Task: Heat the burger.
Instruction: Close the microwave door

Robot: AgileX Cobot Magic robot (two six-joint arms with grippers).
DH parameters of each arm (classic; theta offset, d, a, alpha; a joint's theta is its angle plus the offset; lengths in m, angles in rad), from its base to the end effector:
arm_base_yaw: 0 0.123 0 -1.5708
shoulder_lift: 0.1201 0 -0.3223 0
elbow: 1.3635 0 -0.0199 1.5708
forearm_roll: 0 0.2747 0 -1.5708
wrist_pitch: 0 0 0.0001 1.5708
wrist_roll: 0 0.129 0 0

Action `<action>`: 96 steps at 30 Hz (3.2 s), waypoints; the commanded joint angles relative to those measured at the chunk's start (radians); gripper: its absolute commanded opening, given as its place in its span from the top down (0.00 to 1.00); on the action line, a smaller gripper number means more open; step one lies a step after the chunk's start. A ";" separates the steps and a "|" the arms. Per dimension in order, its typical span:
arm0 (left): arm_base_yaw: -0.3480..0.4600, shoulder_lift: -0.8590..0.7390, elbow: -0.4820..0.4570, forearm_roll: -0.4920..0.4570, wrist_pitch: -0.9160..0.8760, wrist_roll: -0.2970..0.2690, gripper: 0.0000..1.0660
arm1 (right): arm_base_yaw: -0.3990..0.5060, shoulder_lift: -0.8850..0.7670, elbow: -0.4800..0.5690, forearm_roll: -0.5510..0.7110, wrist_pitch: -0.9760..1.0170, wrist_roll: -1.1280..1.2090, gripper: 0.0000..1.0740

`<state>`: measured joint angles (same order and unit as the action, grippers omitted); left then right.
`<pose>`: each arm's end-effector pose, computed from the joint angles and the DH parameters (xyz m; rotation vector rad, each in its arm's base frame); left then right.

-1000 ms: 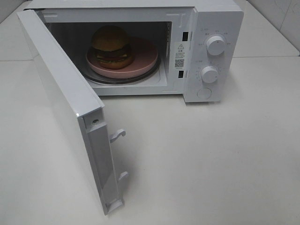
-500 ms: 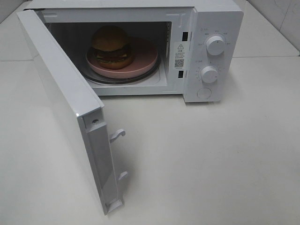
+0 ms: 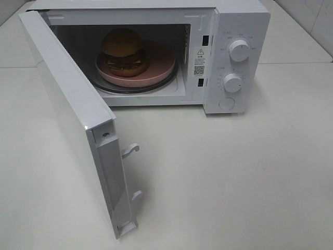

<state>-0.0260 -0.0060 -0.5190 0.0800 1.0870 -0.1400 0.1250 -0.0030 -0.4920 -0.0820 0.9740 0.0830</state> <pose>0.0079 0.0089 0.2751 -0.1225 2.0393 -0.0081 0.0184 -0.0065 0.2793 -0.0419 1.9599 0.0399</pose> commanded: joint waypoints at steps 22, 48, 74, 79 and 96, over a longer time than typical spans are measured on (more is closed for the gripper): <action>0.004 -0.011 0.002 -0.003 -0.013 -0.001 0.06 | -0.007 -0.031 0.000 0.005 -0.015 -0.007 0.30; 0.004 -0.011 0.000 0.005 -0.014 -0.006 0.06 | -0.007 -0.031 0.000 0.005 -0.015 -0.007 0.30; 0.004 0.315 -0.026 0.011 -0.449 -0.004 1.00 | -0.007 -0.031 0.000 0.005 -0.015 -0.006 0.31; 0.004 0.397 0.025 0.011 -0.672 -0.004 1.00 | -0.007 -0.031 0.000 0.005 -0.015 -0.006 0.31; 0.004 0.759 0.276 0.012 -1.464 -0.006 1.00 | -0.007 -0.031 0.000 0.005 -0.015 -0.006 0.31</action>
<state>-0.0260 0.6900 -0.2520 0.0910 -0.2850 -0.1370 0.1250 -0.0030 -0.4920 -0.0810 0.9740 0.0830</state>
